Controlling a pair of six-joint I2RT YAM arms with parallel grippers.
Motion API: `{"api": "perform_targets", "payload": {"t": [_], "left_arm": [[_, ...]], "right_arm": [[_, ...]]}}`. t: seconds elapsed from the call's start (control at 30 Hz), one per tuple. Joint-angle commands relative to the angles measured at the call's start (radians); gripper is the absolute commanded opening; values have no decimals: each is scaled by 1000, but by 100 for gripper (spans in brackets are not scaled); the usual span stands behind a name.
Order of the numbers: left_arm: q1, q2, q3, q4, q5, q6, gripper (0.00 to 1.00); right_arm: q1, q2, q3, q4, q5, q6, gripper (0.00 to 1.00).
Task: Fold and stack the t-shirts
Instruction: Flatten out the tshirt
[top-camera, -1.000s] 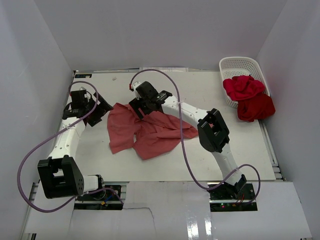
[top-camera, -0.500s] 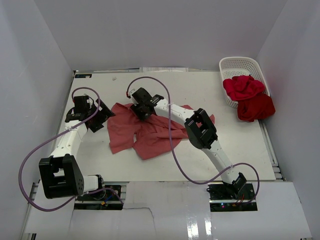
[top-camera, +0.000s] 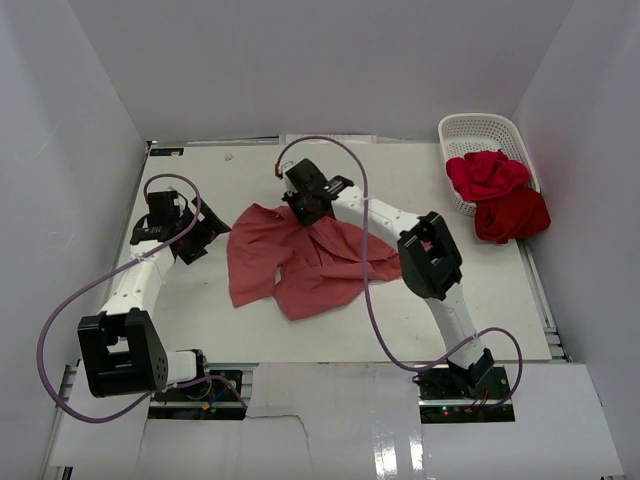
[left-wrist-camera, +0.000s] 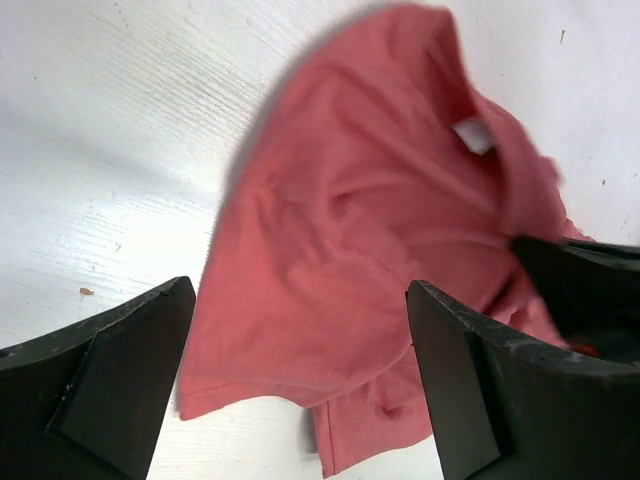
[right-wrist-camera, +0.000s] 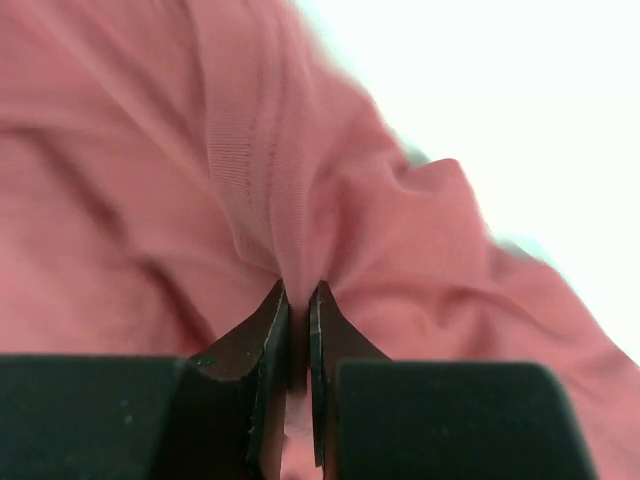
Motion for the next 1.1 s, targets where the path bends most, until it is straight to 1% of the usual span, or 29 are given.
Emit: {"api": "perform_targets", "payload": {"t": [0.0,0.17,0.2,0.27,0.3,0.37,0.4,0.43,0.6,0.63,0.7,0.77,0.8,0.87,0.9,0.97,1.0,1.03,1.07], "left_arm": [[0,-29,17,12,-1,14,98],[0,-35,14,12,0,21,98],[0,-36,12,11,-1,21,98],[0,-38,14,12,-1,22,98],[0,-38,15,12,0,22,98],[0,-35,17,12,7,22,98],[-1,-36,20,12,10,21,98],[0,-36,20,12,13,21,98],[-1,-42,18,12,7,28,98],[0,-41,20,12,7,31,98],[-1,-39,21,12,7,33,98],[-1,-39,25,12,7,33,98],[0,-38,25,12,8,31,98],[-1,-35,28,14,13,30,98],[-1,-36,28,14,14,30,98],[-1,-36,29,14,17,30,98],[-1,-36,29,14,14,30,98],[0,-39,29,14,13,31,98],[-1,-39,29,14,13,31,98]], "right_arm": [[-97,-218,-52,-1,-20,72,8],[-259,-331,-225,-47,-8,144,8],[-276,-373,-320,-47,7,152,8],[-319,-414,-414,-44,36,169,8],[-329,-457,-502,-41,65,172,8],[-347,-503,-581,-36,113,186,8],[-355,-548,-651,-34,151,199,8],[-358,-571,-682,-36,158,204,8],[-356,-698,-815,-103,115,216,8],[-353,-721,-862,-111,104,216,8],[-344,-798,-910,-126,58,227,8],[-295,-870,-966,-154,38,245,8],[-272,-888,-982,-169,3,256,8],[-176,-933,-1014,-209,-34,297,8],[-98,-942,-1022,-225,-42,316,8],[-27,-979,-1043,-231,-95,374,8],[28,-993,-1048,-225,-106,391,8],[50,-1016,-1051,-213,-150,419,8],[67,-1058,-1042,-202,-170,428,12]]}}
